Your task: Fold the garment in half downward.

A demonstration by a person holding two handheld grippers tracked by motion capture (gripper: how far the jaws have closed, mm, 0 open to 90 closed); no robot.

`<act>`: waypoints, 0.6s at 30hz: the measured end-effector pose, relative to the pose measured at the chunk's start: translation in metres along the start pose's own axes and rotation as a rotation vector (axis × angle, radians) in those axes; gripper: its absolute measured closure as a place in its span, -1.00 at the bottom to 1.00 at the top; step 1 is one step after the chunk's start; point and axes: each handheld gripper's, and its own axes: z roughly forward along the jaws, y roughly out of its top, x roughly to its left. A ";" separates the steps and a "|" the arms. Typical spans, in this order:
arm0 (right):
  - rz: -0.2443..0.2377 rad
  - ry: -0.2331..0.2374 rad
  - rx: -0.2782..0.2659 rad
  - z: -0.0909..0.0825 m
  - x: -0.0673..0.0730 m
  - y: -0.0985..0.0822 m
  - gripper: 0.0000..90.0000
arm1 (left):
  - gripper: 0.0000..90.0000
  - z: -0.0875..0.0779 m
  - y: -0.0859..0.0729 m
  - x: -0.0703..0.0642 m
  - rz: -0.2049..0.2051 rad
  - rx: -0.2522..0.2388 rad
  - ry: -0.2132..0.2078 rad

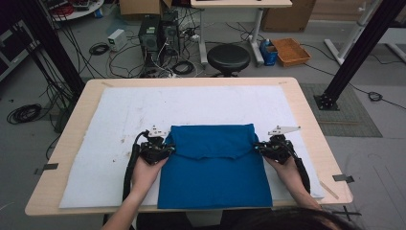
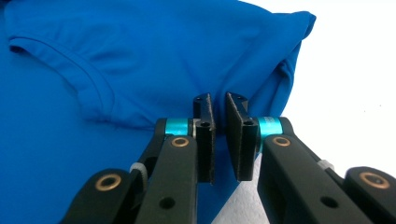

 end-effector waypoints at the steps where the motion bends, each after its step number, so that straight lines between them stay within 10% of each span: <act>1: 0.003 0.001 0.000 0.000 0.000 0.000 0.85 | 0.86 0.000 0.000 0.000 -0.003 -0.004 0.000; 18: 0.011 0.011 -0.030 -0.008 -0.001 0.003 0.85 | 0.90 -0.011 0.004 0.003 0.006 -0.043 -0.024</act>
